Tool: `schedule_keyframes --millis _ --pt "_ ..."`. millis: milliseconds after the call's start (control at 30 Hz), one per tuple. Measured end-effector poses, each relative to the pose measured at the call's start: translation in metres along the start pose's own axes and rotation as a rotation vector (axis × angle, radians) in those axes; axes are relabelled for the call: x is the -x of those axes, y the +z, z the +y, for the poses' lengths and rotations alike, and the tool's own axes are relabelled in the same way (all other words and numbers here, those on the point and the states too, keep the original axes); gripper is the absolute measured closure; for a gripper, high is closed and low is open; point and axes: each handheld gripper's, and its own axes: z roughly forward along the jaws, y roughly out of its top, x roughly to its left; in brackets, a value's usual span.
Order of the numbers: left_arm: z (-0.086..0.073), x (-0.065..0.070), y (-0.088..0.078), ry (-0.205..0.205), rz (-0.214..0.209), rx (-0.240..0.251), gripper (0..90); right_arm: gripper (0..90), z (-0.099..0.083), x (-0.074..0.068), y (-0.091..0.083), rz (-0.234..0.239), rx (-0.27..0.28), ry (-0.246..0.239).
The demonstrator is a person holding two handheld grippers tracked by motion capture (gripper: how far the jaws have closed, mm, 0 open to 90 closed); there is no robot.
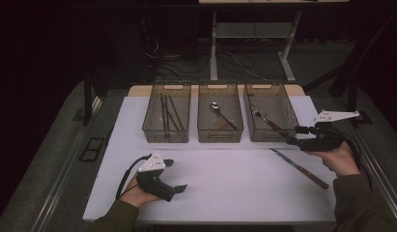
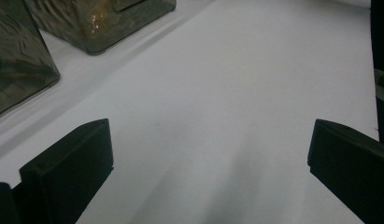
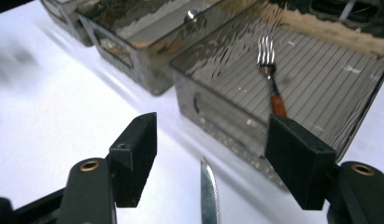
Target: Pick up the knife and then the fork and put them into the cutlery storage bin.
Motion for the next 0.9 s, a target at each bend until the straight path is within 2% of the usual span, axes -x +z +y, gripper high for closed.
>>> schedule_keyframes --millis 300,400,533,900 --pt "0.0 0.0 0.001 -0.009 0.004 0.004 0.0 36.0 -0.026 -0.006 -0.003 0.012 -0.011 -0.005" --pt "0.0 0.0 0.001 -0.009 0.004 0.004 0.0 36.7 -0.033 -0.008 -0.004 0.008 -0.033 -0.003" --pt "0.0 0.0 0.001 -0.008 0.005 0.005 0.0 40.4 -0.042 -0.007 -0.006 -0.002 -0.041 -0.006" --pt "0.0 0.001 0.001 -0.004 0.003 0.002 0.0 51.8 -0.07 -0.001 -0.014 -0.019 -0.117 0.019"
